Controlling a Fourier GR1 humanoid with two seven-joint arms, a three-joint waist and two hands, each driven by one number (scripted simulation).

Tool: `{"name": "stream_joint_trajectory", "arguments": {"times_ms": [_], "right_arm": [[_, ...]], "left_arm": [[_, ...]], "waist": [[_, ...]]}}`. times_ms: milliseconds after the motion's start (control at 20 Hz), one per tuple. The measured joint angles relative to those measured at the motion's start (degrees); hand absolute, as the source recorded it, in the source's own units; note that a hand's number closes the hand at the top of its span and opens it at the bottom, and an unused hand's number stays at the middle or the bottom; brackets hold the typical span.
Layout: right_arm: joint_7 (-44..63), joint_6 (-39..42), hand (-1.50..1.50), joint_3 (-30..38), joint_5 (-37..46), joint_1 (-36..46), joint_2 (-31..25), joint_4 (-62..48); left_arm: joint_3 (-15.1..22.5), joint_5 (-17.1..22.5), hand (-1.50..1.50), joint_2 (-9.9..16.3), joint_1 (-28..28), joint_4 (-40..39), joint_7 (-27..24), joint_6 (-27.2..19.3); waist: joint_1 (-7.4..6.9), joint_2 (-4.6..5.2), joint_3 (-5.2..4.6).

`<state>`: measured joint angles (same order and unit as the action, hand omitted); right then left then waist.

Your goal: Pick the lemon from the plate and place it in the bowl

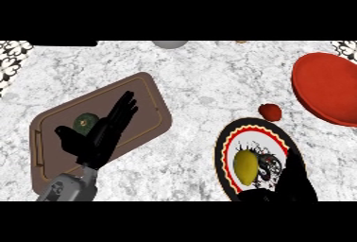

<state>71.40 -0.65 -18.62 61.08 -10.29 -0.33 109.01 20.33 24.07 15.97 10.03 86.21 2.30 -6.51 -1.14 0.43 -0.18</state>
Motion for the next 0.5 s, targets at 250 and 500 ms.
{"name": "stream_joint_trajectory", "arguments": {"times_ms": [250,500], "right_arm": [[0.0,1.5,-1.5,1.2,-1.3,3.2,0.0,-3.2],[0.0,2.2,-1.5,1.6,-1.7,5.1,0.0,-6.3]], "left_arm": [[0.0,-0.8,0.0,-0.2,0.1,0.2,0.2,-0.4],[-0.8,-0.4,0.0,-0.1,0.1,0.9,1.1,-0.2]], "waist": [[0.19,-0.08,0.02],[0.29,-0.19,0.03]]}}
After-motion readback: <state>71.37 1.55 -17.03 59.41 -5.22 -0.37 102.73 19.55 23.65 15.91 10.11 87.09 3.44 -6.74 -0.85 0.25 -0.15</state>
